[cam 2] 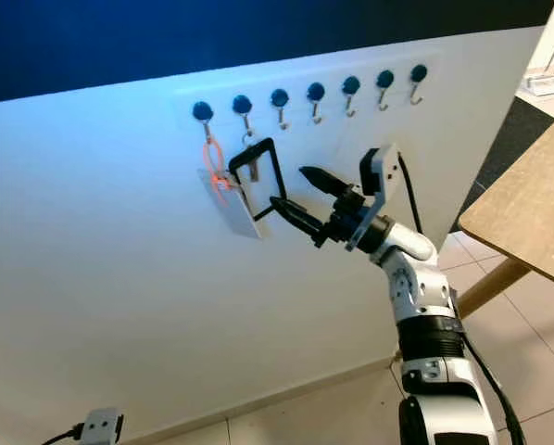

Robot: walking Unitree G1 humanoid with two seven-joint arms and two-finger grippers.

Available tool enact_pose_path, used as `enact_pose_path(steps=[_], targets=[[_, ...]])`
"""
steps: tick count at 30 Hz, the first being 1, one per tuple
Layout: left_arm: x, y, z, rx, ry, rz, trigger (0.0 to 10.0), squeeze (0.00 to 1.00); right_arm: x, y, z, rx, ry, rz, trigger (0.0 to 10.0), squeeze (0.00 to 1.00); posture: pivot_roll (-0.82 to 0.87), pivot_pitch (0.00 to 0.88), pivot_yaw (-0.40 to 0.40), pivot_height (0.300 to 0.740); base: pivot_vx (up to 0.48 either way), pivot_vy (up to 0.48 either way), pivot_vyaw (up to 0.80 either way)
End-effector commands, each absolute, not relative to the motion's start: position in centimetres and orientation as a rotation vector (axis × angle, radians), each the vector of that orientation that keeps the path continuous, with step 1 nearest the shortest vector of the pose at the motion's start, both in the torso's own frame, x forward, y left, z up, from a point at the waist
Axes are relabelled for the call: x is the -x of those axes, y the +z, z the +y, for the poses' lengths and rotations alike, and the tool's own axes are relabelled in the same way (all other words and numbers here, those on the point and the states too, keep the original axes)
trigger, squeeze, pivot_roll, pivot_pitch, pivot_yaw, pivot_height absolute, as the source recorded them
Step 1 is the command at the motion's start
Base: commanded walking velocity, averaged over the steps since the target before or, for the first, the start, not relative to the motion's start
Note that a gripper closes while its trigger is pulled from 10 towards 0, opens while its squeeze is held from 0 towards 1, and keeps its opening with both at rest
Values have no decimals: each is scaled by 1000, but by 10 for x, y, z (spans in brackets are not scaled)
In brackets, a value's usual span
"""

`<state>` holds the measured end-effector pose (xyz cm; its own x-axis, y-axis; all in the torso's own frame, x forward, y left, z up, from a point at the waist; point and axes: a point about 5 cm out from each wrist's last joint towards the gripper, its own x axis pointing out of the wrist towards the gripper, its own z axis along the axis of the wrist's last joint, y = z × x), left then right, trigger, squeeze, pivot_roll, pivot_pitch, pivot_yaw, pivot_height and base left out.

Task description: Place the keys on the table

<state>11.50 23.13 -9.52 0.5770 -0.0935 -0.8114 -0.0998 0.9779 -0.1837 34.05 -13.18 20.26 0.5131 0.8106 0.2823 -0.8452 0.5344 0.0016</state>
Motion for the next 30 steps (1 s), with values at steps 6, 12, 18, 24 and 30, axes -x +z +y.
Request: enact_pose_path(steps=[6, 12, 18, 24, 30], targets=[[-98, -101, 225, 210, -17, 1016, 10000, 0, -346, 199, -116, -158, 1026, -235, 10000, 0, -77, 82, 44, 740, 0, 0, 0], [-96, -102, 223, 209, -18, 1023, 10000, 0, -347, 200, -112, -155, 1040, -233, 10000, 0, -77, 85, 40, 740, 0, 0, 0], [-95, -103, 223, 205, -21, 1025, 10000, 0, -347, 199, -113, -145, 1070, -211, 10000, 0, -78, 87, 38, 740, 0, 0, 0], [-94, -103, 222, 201, -24, 1031, 10000, 0, -347, 197, -114, -136, 1086, -192, 10000, 0, -79, 89, 38, 740, 0, 0, 0], [-93, -104, 221, 199, -31, 1037, 10000, 0, -346, 194, -114, -120, 1113, -152, 10000, 0, -79, 92, 37, 740, 0, 0, 0]])
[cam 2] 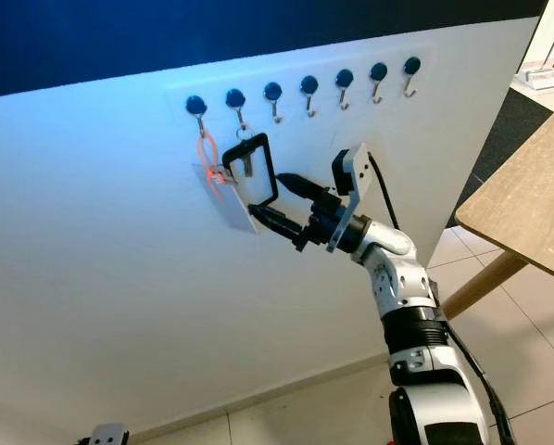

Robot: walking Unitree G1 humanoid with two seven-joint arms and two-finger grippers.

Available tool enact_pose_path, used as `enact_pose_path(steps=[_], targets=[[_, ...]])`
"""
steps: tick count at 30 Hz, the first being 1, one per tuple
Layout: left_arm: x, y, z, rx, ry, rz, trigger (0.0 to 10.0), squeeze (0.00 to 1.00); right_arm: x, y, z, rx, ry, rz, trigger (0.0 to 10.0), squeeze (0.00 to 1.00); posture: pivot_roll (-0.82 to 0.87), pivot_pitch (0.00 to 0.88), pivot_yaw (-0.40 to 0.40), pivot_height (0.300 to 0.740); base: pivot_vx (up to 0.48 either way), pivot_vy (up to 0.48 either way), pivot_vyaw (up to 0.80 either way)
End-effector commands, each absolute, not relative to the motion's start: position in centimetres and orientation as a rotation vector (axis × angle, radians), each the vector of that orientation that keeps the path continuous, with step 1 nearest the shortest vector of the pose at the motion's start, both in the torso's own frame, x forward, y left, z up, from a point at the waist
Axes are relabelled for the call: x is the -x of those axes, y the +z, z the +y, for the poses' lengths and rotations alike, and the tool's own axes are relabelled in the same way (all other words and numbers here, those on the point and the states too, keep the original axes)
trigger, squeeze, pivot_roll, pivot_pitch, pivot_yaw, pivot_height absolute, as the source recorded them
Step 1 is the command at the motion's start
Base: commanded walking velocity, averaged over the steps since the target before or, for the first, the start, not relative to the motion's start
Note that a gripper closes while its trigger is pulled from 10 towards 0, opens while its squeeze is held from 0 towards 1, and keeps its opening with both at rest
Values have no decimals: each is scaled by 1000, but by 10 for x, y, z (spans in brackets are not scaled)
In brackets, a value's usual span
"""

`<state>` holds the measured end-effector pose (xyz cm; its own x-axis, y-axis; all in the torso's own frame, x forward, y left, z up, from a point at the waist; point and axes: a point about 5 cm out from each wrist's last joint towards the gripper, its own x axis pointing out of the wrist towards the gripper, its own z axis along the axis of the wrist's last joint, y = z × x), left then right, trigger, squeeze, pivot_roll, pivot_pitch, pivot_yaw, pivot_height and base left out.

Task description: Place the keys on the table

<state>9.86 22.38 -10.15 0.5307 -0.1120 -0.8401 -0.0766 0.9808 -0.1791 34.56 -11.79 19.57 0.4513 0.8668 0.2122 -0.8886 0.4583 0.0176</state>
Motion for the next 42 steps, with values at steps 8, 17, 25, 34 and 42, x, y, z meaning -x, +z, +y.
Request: enact_pose_path(steps=[8, 17, 25, 34, 42], targets=[[-93, -104, 220, 192, -39, 1041, 10000, 0, -345, 192, -111, -169, 1160, -127, 10000, 0, -79, 91, 36, 740, 0, 0, 0], [-93, -104, 219, 188, -43, 1041, 10000, 0, -344, 199, -111, -299, 1252, -132, 10000, 0, -74, 85, 34, 740, 0, 0, 0], [-93, -104, 218, 189, -45, 1042, 10000, 0, -341, 202, -108, -344, 1310, -140, 10000, 0, -70, 86, 34, 740, 0, 0, 0], [-93, -104, 218, 186, -50, 1043, 10000, 0, -339, 213, -111, -452, 1370, -184, 10000, 0, -72, 86, 38, 740, 0, 0, 0], [-94, -104, 217, 186, -53, 1043, 10000, 0, -332, 221, -115, -494, 1442, -217, 10000, 0, -74, 84, 35, 740, 0, 0, 0]])
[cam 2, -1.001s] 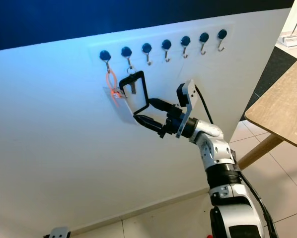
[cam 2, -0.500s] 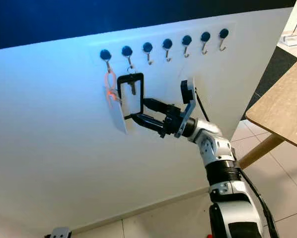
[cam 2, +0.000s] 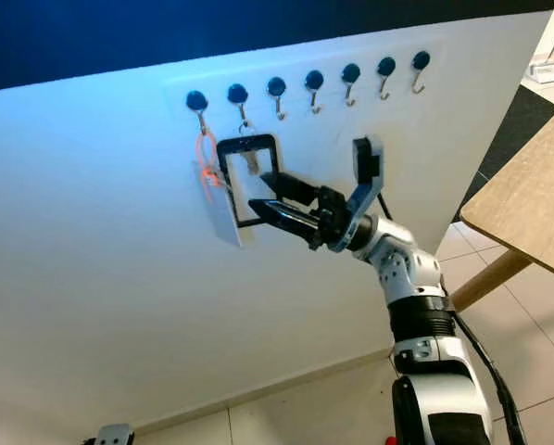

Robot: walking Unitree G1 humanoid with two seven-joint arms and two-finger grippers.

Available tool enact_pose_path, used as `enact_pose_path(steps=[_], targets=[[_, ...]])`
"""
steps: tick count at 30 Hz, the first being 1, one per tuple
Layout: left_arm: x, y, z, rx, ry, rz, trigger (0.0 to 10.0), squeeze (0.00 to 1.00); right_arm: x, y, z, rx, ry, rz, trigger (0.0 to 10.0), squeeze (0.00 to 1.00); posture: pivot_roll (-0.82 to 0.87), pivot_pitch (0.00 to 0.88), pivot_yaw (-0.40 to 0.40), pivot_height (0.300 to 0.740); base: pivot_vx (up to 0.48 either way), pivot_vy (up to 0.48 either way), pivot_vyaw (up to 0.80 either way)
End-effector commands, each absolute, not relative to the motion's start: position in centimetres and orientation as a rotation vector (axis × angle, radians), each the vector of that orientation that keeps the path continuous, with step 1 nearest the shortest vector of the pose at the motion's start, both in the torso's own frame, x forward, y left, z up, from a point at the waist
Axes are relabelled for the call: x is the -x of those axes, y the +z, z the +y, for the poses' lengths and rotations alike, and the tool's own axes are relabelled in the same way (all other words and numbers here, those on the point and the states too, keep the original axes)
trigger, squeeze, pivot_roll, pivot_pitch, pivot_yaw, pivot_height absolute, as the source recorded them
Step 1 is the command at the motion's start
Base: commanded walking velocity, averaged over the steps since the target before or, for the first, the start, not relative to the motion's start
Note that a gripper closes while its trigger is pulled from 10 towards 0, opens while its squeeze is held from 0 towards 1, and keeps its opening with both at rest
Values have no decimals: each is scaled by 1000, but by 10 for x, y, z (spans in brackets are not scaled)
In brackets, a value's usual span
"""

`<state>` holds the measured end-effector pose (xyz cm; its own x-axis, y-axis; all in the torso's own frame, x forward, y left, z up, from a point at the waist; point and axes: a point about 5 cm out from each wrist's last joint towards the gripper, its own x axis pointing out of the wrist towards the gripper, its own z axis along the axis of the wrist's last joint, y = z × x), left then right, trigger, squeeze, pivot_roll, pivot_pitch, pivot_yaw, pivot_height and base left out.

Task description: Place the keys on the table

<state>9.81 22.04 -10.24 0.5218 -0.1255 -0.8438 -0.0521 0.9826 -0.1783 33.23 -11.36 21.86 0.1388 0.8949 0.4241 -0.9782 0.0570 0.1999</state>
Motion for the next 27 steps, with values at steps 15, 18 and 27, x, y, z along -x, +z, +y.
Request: enact_pose_path(steps=[15, 18, 27], targets=[[-97, -105, 214, 183, -64, 1042, 10000, 0, -350, 223, -118, -449, 1221, -213, 824, 0, -81, 80, 36, 740, 0, 0, 0], [-97, -105, 213, 182, -68, 1043, 10000, 0, -349, 225, -118, -458, 1230, -219, 0, 0, -81, 80, 36, 740, 0, 0, 0], [-98, -105, 212, 180, -70, 1043, 10000, 0, -349, 225, -117, -456, 1248, -220, 0, 0, -84, 79, 35, 740, 0, 0, 0]])
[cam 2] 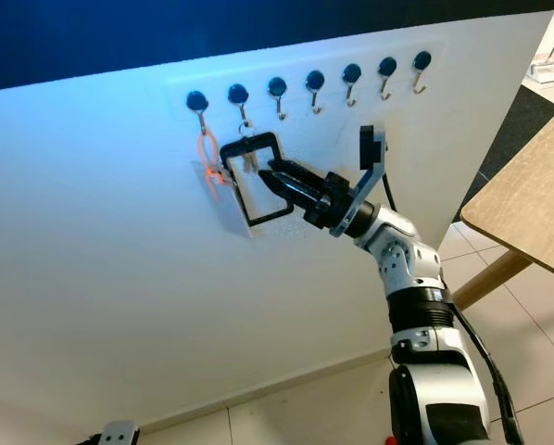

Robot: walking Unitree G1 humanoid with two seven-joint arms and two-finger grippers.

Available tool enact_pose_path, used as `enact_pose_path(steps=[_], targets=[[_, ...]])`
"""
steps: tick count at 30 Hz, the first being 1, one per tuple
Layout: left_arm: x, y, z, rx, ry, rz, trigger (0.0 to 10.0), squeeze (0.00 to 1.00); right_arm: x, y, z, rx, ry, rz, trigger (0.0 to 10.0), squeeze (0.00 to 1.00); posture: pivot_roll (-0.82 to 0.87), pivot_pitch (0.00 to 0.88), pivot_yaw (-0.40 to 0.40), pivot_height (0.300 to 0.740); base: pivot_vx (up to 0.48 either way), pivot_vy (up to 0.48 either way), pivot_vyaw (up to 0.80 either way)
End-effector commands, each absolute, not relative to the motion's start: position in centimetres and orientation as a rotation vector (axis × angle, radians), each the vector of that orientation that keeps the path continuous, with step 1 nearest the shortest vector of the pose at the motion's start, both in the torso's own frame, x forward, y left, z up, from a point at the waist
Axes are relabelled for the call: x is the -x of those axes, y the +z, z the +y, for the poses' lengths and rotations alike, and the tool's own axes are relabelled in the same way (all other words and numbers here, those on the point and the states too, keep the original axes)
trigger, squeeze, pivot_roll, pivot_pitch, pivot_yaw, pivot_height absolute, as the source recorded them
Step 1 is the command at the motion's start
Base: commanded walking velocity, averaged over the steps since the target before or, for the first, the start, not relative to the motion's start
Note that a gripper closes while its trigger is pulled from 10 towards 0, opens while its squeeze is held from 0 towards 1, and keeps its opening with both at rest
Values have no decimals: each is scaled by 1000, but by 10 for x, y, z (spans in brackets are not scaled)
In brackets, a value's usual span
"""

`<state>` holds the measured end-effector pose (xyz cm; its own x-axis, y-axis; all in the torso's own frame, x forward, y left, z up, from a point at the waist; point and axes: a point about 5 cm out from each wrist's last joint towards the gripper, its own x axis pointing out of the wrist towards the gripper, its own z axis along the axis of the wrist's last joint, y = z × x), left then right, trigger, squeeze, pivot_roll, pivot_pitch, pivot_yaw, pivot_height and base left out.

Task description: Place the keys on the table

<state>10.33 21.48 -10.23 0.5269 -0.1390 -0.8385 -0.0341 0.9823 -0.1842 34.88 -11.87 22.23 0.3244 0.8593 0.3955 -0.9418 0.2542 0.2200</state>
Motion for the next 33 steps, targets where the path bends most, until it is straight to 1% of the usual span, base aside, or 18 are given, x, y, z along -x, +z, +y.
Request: enact_pose_path(steps=[1, 10, 14, 18, 20, 24, 29, 33], targets=[[-98, -105, 212, 180, -70, 1043, 10000, 0, -349, 225, -117, -456, 1248, -220, 0, 0, -84, 79, 35, 740, 0, 0, 0], [-98, -105, 210, 181, -78, 1042, 10000, 0, -351, 225, -117, -452, 1229, -215, 0, 0, -86, 74, 33, 740, 0, 0, 0], [-100, -105, 209, 176, -89, 1041, 10000, 0, -349, 230, -117, -460, 1254, -242, 0, 0, -88, 70, 33, 740, 0, 0, 0], [-100, -105, 208, 175, -91, 1040, 10000, 0, -343, 237, -117, -495, 1307, -286, 0, 0, -86, 66, 32, 740, 0, 0, 0], [-101, -105, 207, 172, -96, 1039, 10000, 0, -334, 247, -118, -549, 1389, -335, 0, 0, -86, 66, 32, 740, 0, 0, 0], [-101, -105, 207, 170, -99, 1040, 10000, 0, -330, 251, -118, -560, 1425, -355, 0, 0, -85, 63, 32, 740, 0, 0, 0], [-101, -105, 206, 169, -103, 1043, 10000, 0, -327, 254, -116, -549, 1446, -367, 0, 0, -88, 62, 36, 740, 0, 0, 0], [-101, -105, 206, 171, -99, 1041, 10000, 0, -328, 239, -111, -455, 1415, -278, 0, 0, -88, 64, 37, 740, 0, 0, 0]])
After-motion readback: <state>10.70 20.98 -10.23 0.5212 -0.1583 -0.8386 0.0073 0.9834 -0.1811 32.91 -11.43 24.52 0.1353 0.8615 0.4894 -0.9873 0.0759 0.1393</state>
